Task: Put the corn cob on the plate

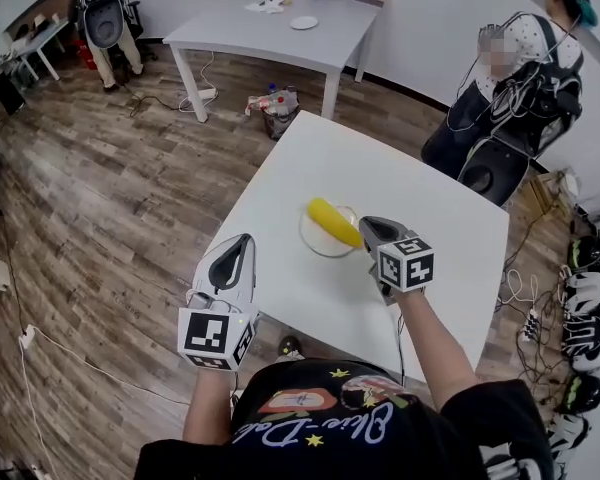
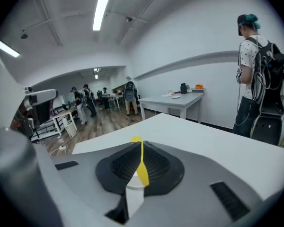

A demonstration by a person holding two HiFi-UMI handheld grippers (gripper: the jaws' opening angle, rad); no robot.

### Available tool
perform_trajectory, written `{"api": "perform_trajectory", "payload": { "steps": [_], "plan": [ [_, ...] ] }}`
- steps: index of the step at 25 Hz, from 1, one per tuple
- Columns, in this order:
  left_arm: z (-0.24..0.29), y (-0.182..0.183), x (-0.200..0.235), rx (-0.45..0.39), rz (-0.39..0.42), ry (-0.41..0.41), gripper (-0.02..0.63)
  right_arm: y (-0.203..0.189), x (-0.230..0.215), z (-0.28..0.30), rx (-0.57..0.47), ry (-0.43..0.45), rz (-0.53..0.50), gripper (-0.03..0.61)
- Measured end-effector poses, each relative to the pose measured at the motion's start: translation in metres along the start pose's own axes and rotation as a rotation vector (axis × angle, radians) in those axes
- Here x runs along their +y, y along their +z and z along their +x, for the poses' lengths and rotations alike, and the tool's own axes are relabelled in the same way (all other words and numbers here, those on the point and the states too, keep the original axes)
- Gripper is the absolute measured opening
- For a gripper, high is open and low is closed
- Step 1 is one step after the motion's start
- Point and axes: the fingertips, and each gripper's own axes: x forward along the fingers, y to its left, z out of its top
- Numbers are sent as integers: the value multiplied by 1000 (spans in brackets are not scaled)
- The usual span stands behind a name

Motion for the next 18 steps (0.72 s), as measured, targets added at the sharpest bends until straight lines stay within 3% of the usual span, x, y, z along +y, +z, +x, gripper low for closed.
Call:
{"api": "perform_trajectory", "payload": {
  "steps": [4,8,18],
  "plan": [
    [0,2,-16,5,-3,-2,-2,-11,2,-37,-36,-59,23,26],
    [-2,3,-36,-2,7,-19,-2,-17,8,-63,-103,-30,110,26],
    [-3,3,-58,1,-5,-15,-2,-8,3,-89,-143,-30,38,26]
  ]
}}
